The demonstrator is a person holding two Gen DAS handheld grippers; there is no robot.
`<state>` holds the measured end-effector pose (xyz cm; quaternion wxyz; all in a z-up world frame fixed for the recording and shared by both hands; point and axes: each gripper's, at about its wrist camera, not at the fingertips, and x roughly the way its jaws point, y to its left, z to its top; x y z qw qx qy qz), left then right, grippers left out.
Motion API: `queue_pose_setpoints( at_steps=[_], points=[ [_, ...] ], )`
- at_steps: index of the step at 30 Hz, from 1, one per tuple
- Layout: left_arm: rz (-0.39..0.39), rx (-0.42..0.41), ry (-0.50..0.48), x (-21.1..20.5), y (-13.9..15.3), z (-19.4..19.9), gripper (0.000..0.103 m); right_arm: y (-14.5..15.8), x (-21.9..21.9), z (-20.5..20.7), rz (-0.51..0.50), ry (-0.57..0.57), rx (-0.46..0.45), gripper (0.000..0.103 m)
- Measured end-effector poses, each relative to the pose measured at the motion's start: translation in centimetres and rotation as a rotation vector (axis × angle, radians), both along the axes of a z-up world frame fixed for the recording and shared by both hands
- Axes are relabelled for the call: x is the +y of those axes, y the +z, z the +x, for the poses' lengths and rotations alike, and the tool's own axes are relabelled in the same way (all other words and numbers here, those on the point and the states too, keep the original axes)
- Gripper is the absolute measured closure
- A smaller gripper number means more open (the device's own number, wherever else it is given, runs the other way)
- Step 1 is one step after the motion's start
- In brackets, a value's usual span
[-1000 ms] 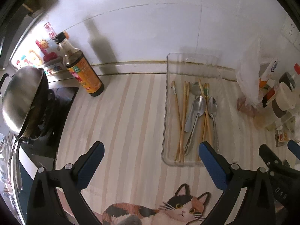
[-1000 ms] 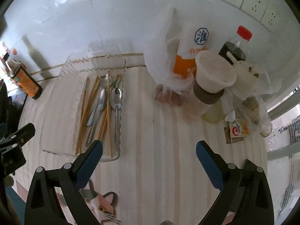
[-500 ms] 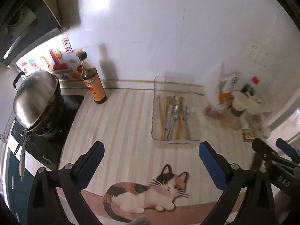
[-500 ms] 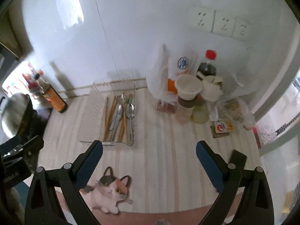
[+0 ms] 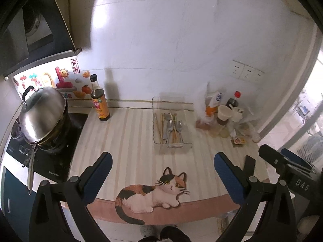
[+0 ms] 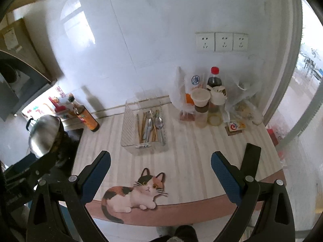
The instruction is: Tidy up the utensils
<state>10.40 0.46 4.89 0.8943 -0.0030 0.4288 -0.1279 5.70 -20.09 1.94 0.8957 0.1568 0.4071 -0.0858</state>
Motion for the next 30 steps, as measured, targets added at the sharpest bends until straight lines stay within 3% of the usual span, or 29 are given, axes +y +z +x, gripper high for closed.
queue_pose_setpoints(
  at_steps=[9,30],
  points=[
    [-0.027,-0.001,0.007,1.4,1.0,-2.2,0.0,2.0,1.9,-2.6,-0.038,0.015,-0.023,0.002],
    [0.015,0.017,0.043,0.7,0.4,-1.8,0.0,2.2,1.0,-1.1,-0.084,0.065,0.017,0.002]
  ],
)
